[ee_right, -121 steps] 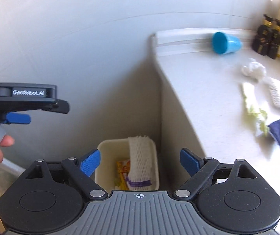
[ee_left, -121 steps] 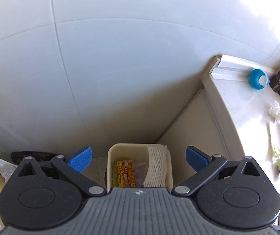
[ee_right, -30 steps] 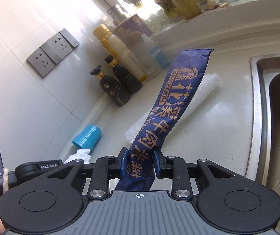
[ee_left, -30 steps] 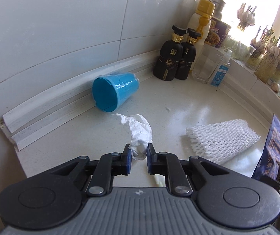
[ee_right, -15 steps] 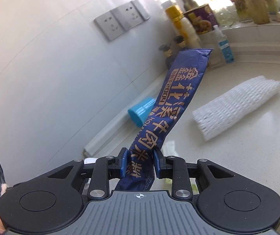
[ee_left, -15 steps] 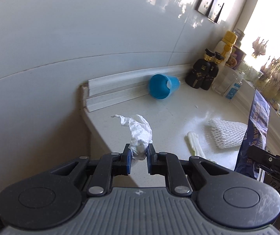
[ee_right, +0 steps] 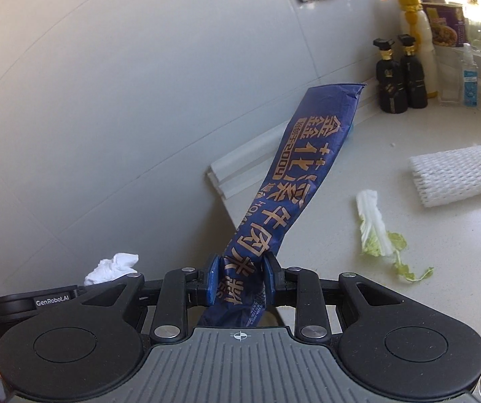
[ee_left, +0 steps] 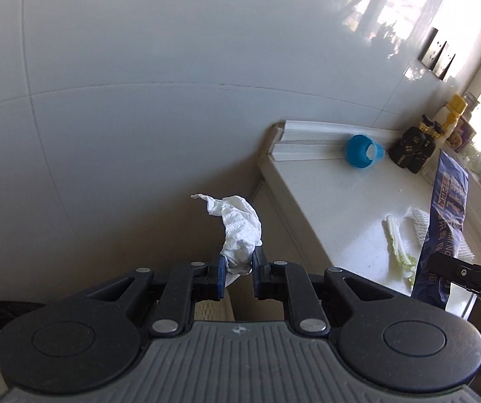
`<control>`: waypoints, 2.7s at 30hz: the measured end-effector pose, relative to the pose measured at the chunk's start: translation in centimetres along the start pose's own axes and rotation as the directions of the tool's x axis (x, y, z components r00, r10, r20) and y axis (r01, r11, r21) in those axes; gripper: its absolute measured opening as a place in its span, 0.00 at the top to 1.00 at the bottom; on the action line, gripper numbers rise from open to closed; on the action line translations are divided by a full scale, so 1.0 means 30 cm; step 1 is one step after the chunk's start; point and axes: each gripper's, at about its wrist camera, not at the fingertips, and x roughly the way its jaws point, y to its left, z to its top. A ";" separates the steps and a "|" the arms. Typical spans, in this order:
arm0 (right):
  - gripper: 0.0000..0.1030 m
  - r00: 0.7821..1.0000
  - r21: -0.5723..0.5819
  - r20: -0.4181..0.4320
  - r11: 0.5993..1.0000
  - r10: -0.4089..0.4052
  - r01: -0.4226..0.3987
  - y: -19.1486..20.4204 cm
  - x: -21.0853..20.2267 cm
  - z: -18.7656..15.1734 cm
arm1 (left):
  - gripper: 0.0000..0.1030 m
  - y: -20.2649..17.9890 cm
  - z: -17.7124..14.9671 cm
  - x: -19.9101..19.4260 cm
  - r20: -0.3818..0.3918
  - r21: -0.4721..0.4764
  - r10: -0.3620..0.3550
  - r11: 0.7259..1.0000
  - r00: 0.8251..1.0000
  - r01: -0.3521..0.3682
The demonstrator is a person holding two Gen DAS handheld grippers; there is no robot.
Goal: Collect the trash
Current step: 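Lift the tissue and blue wrapper and carry both over the bin, then open both tools to drop the tissue and blue wrapper into the bin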
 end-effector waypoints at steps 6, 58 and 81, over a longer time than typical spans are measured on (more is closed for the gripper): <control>0.74 0.993 -0.101 -0.114 0.995 -0.011 -0.001 0.095 0.103 -0.059 | 0.87 0.111 -0.093 0.076 -0.055 -0.090 0.039 0.995 0.998 -0.044; 0.71 0.918 -0.566 -0.388 0.808 -0.087 -0.162 0.297 0.972 -0.527 | 0.79 0.413 -0.397 0.587 -0.285 -0.310 0.067 0.937 0.956 -0.158; 0.45 0.912 -0.503 -0.396 0.856 -0.107 -0.118 0.270 0.806 -0.459 | 0.43 0.398 -0.410 0.434 -0.321 -0.257 0.094 0.949 0.943 -0.182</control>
